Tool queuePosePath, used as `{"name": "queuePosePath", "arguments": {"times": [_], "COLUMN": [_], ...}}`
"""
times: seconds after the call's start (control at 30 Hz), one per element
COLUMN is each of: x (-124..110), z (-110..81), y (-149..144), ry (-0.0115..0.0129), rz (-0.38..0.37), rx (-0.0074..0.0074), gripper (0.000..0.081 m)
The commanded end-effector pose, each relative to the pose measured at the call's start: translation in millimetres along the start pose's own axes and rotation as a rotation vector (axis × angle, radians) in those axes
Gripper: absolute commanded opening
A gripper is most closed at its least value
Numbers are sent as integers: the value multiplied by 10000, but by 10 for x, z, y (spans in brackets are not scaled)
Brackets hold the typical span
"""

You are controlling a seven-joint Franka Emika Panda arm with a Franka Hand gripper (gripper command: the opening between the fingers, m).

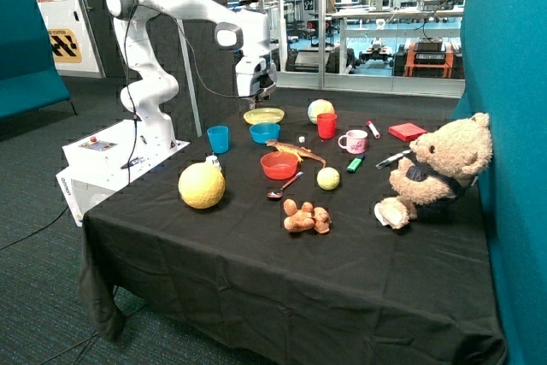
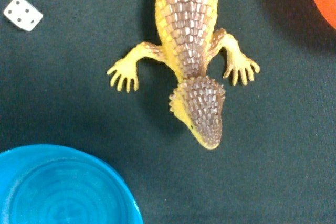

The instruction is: Match the cups with the appropriate bowls

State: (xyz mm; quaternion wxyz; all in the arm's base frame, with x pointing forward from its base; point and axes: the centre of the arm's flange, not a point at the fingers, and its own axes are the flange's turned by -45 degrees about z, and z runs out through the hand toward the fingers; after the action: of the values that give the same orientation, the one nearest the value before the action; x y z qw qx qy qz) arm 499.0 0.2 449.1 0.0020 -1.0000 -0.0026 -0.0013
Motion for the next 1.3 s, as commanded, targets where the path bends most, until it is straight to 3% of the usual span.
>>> {"name": "queuePosePath", "arguments": {"times": [0.0, 0.1, 0.13, 0.17, 0.27, 0.8, 1.13, 1.27], "x": [10, -10, -19, -31, -57, 12, 197, 198], "z": [-9, 5, 8, 11, 24, 160, 264, 263], "y": [2, -20, -26, -30, -37, -269, -331, -214], "ry": [-32, -32, -32, -32, -32, -32, -29, -26], "rz": [-3288, -3385, -3400, -3401, -3417, -3203, -1842, -407], "rx": [-35, -35, -35, -35, -35, -35, -37, -39], "gripper": [808, 808, 618, 515, 426, 425, 429, 418]}}
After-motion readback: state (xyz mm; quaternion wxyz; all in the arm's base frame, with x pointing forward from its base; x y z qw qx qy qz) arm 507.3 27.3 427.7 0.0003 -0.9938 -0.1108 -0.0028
